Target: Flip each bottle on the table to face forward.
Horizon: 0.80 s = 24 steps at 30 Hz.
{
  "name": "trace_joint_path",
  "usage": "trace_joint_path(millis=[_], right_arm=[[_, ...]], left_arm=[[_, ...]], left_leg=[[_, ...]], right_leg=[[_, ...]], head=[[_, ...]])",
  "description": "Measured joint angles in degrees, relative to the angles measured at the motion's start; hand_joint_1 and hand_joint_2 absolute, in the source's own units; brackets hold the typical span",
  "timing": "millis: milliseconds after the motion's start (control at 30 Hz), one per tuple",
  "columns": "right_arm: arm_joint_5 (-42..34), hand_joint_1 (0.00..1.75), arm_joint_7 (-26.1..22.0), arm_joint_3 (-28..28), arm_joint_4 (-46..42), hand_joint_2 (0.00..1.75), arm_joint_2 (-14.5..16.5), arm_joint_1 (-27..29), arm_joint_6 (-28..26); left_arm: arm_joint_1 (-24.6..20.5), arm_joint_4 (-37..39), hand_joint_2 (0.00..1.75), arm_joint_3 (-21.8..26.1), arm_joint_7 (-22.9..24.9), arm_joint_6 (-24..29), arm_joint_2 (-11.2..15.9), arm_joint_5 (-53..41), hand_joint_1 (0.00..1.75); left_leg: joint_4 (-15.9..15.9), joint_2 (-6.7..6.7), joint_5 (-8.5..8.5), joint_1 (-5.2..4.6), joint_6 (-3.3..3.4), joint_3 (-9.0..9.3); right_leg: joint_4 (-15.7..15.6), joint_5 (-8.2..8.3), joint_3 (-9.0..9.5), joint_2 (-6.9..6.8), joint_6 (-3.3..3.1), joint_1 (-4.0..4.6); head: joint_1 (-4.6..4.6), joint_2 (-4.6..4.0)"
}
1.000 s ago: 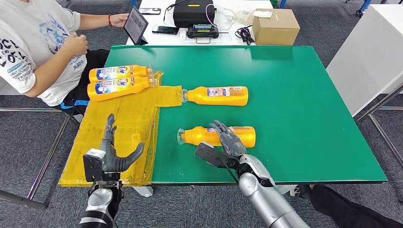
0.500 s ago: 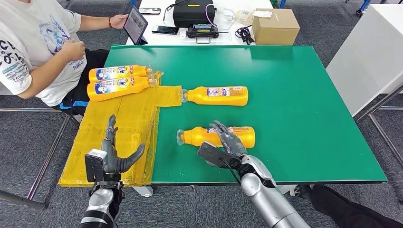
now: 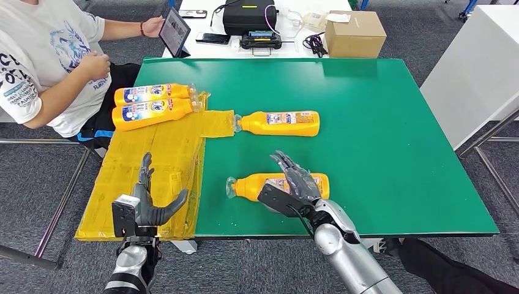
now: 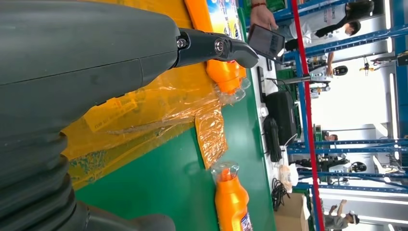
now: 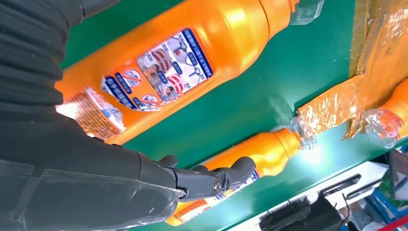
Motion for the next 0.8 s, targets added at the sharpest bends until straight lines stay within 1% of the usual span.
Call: trace_joint_path(millis=[100,200,300,500,800], right_arm=[[0.3,0.0,1.0,0.0,0.0,1.75,-0.5,-0.1,0.4],[0.1,0.0,2.2,0.0,0.9,1.75,-1.5,-0.8,2.1],[-0.4,0.0,2.1,0.1,3.1,1.75,-2.5,-2.1,3.5],[-0.6,0.0,2.0,0.3,6.7,1.75,-4.0,-4.3,4.5],[0.7,0.0,3.0,1.1,10.4,1.75,-7.4,-9.0,5.5]], left_arm=[[0.0,0.1,1.75,0.1,0.1,-0.1,0.0,0.0,0.0],[0.0,0.4,1.75,0.1,0.4,-0.5,0.0,0.0,0.0],[-0.2,0.7,1.75,0.1,0.5,-0.7,0.0,-0.1,0.0],[-0.4,1.1,1.75,0.1,0.8,-0.7,0.0,-0.1,0.0],[-0.4,1.5,1.75,0.1,1.1,-0.7,0.0,-0.1,0.0]], left_leg=[[0.0,-0.01,0.0,0.0,0.0,-0.01],[0.0,-0.01,0.0,-0.01,0.0,-0.02],[0.0,-0.01,0.0,-0.01,0.01,-0.02],[0.0,-0.02,0.0,-0.01,0.01,-0.03],[0.0,-0.03,0.01,-0.02,0.01,-0.04]], right_leg=[[0.0,0.0,0.0,0.0,0.0,0.0],[0.0,0.0,0.0,0.0,0.0,-0.01],[0.0,0.01,0.0,-0.01,0.01,-0.01],[0.0,0.01,0.0,-0.01,0.01,-0.01],[0.0,0.01,0.0,-0.01,0.02,-0.02]], head=[[-0.01,0.0],[-0.01,0.0],[-0.01,0.0],[-0.02,0.0],[-0.01,0.0]])
